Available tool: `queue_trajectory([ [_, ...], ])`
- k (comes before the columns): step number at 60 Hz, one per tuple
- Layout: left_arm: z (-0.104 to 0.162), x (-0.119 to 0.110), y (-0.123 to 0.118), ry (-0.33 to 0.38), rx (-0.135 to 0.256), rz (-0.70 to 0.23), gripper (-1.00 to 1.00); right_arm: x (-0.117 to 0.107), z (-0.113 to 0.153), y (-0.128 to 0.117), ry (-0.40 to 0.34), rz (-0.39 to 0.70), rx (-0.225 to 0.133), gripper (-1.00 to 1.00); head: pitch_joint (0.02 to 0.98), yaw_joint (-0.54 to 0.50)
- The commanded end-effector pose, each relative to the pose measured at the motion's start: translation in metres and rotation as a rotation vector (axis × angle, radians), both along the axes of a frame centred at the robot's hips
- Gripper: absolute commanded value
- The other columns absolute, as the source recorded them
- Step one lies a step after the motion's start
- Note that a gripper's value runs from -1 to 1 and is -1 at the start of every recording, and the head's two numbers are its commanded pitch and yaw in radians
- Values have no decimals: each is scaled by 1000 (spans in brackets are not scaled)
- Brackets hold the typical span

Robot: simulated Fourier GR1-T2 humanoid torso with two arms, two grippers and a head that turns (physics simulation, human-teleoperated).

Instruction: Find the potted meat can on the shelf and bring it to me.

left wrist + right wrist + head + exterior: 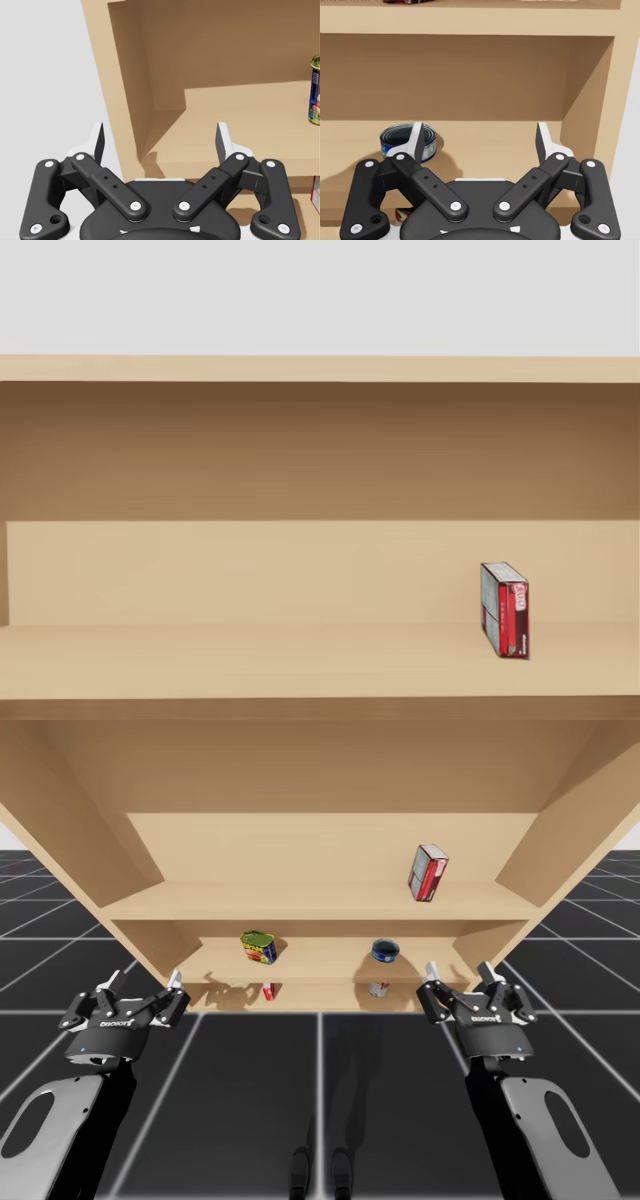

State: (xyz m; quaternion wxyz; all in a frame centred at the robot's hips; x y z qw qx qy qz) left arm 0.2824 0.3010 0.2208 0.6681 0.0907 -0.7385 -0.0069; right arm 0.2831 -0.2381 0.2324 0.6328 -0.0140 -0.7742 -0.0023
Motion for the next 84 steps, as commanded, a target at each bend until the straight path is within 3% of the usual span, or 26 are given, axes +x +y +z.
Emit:
queue_trajectory([
  [1,0,0,0,0,0,0,-1000,-2,-1,1,-40,-45,-26,-1000,46,-17],
  [6,0,0,0,0,-2,-1,-1000,-1,-1,3,-21,0,-24,-1000,52,-16],
  [9,0,0,0,0,-2,-2,-1000,-1,-1,2,-11,4,-43,-1000,64,-15],
  [12,0,0,1,0,-3,-2,-1000,0,0,1,-5,9,-21,-1000,80,-14],
  [17,0,0,1,1,-3,-2,-1000,0,0,0,0,7,-30,-1000,120,-11],
  [33,0,0,1,1,1,-3,-1000,1,0,-2,7,5,-27,-1000,332,41],
  [49,0,1,0,6,2,-10,-1000,1,-2,0,7,23,-48,-1000,542,201],
  [53,0,1,-1,6,3,-14,-1000,0,-2,2,-22,29,-92,-1000,565,223],
  [56,0,1,-1,5,2,-16,-1000,0,-2,3,-29,29,-104,-1000,569,231],
  [74,25,-23,-33,-33,-83,-154,-1000,1,-3,4,-16,25,-91,-1000,558,221],
  [84,47,-39,-60,38,-91,-279,-1000,2,-4,6,-3,24,-79,-1000,555,215],
])
